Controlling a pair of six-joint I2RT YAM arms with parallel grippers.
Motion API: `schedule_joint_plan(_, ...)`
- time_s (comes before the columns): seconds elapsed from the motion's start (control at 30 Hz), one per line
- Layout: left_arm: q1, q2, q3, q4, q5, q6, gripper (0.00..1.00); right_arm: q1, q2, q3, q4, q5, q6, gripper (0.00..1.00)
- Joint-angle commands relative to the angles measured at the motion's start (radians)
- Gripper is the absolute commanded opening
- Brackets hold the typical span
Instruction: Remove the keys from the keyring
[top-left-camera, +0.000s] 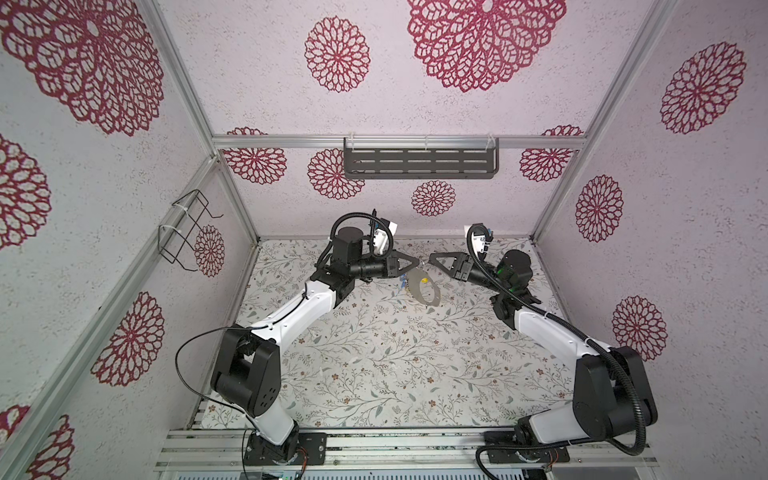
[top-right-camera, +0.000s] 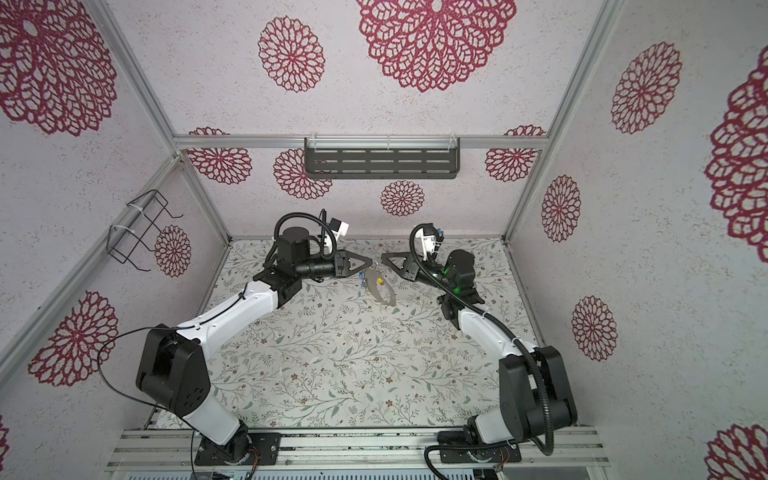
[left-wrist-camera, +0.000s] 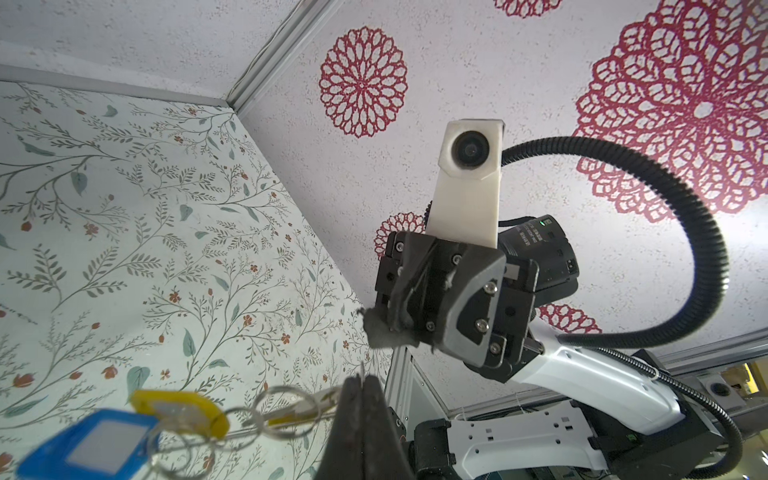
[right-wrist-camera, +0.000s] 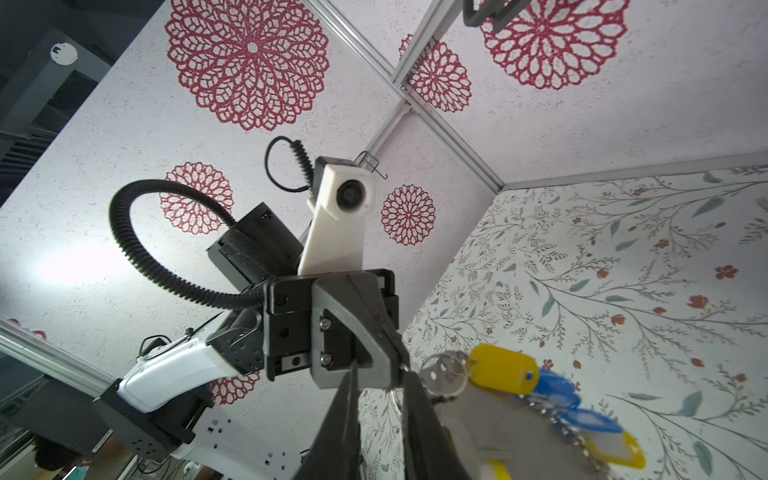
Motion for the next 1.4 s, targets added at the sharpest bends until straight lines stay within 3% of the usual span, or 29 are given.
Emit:
schedule_joint_plan(0.0,-0.01,0.003,0.041,0.066,0.023,-0.005,0.0,0.005,0.002,0.033,0.075,-0.038,0.029,0.2)
schedule_joint_plan(0.13,-0.014,0.003,0.043,0.07,0.025,-0.007,0.0,0.006,0.011,0.03,0.073,-0.042,0.027,0.21)
schedule_joint_plan(0.3,-0.017,0.003,0.046,0.078,0.031,-0.012,0.0,0.006,0.011,0.033,0.048,-0.041,0.003,0.28)
schedule_joint_plan(0.47,-0.018,0.005,0.048,0.081,0.031,-0.013,0.0,0.01,0.014,0.033,0.057,-0.052,0.01,0.2)
schedule_joint_plan(0.93,-0.019,0.002,0.052,0.085,0.039,-0.019,0.0,-0.017,0.001,0.039,-0.038,-0.027,-0.061,0.22)
schedule_joint_plan(1.37,-0.021,0.014,0.063,0.085,0.042,-0.019,0.0,0.009,0.022,0.027,0.096,-0.07,0.032,0.13)
